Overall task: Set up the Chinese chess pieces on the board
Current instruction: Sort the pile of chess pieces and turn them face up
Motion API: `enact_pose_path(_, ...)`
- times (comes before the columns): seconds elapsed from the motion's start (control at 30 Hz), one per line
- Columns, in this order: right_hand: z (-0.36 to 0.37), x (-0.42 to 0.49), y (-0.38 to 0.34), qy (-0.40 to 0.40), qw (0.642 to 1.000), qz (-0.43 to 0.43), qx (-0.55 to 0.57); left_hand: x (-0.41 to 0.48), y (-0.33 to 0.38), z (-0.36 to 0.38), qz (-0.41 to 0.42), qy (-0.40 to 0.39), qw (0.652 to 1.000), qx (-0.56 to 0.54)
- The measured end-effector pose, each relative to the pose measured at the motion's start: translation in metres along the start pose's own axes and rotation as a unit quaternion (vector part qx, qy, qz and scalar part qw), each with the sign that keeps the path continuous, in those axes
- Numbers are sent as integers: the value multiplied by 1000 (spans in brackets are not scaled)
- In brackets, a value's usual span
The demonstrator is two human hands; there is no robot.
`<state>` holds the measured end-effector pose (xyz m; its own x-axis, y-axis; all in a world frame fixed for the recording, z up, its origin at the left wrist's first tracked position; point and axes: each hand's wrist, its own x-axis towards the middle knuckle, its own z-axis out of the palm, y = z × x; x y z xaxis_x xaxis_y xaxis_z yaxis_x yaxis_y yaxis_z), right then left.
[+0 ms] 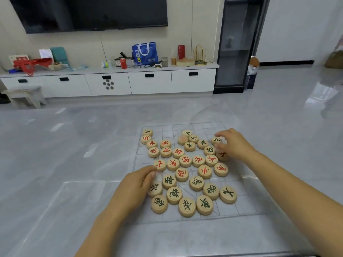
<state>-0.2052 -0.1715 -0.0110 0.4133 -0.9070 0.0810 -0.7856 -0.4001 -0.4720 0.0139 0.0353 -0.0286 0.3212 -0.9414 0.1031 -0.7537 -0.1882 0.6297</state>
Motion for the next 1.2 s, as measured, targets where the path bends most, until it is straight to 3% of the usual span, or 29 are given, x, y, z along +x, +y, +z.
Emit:
enact_pose_path(0.17,14,45,7,-90,994,27,-63,3,-3,4,20,6,1000,23)
enact_pose_path(0.3,16,55,19,-31,995,47,-81,5,-3,3,43,2,998,43)
enact_pose_path(0.47,2,19,57,18,995,97,-26,2,-7,0,43,-14,997,59)
enact_pose_path(0.8,-18,-120,22,-145,989,-7,-5,-7,10,9,58,-29,996,57)
enact_pose_path(1.2,2,-112,0,-70,981,-5,178,-10,11,14,50,-23,998,28)
